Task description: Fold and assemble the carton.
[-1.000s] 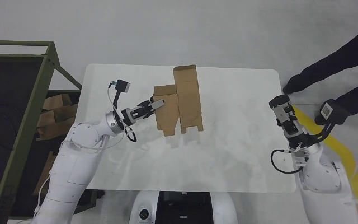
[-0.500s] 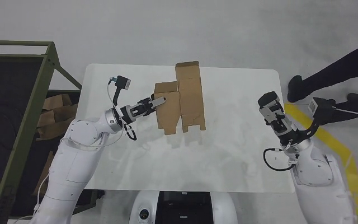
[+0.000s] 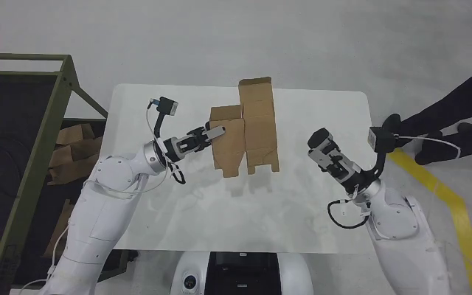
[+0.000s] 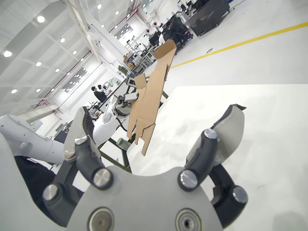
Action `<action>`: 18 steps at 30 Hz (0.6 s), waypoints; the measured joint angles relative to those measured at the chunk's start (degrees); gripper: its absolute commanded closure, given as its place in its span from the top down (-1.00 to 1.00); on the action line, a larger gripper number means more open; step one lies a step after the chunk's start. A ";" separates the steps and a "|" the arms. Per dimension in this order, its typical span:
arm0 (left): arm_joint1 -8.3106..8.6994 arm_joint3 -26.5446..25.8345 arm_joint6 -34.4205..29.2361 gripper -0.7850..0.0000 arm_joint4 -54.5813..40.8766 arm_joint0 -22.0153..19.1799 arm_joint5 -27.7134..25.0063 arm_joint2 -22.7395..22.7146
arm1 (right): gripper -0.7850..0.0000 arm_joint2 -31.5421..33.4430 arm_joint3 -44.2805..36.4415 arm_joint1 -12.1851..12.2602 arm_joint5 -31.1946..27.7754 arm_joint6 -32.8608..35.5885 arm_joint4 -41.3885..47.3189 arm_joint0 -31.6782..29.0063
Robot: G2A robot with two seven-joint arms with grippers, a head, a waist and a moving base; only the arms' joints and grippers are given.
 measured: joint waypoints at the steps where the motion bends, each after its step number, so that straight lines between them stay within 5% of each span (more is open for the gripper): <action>1: -0.01 -0.01 0.03 -1.00 0.01 -0.05 -0.03 0.22 | 1.00 -0.74 0.46 -0.03 0.12 0.70 0.42 0.65; 10: -0.07 -0.14 0.66 -1.00 0.58 -0.28 -0.15 1.56 | 0.98 -6.81 3.74 -0.41 2.13 4.98 3.12 5.49; 11: -0.06 -0.17 0.70 -1.00 0.66 -0.29 -0.15 1.66 | 0.91 -7.35 3.91 -0.44 2.42 5.49 3.35 5.93; 14: -0.05 -0.18 0.88 -1.00 0.83 -0.33 -0.27 1.86 | 0.12 -8.27 4.29 -0.48 2.97 6.27 3.62 6.81; 18: -0.05 -0.18 1.27 -1.00 0.92 -0.40 -0.40 2.12 | -0.14 -9.13 4.69 -0.49 3.41 7.08 3.89 7.50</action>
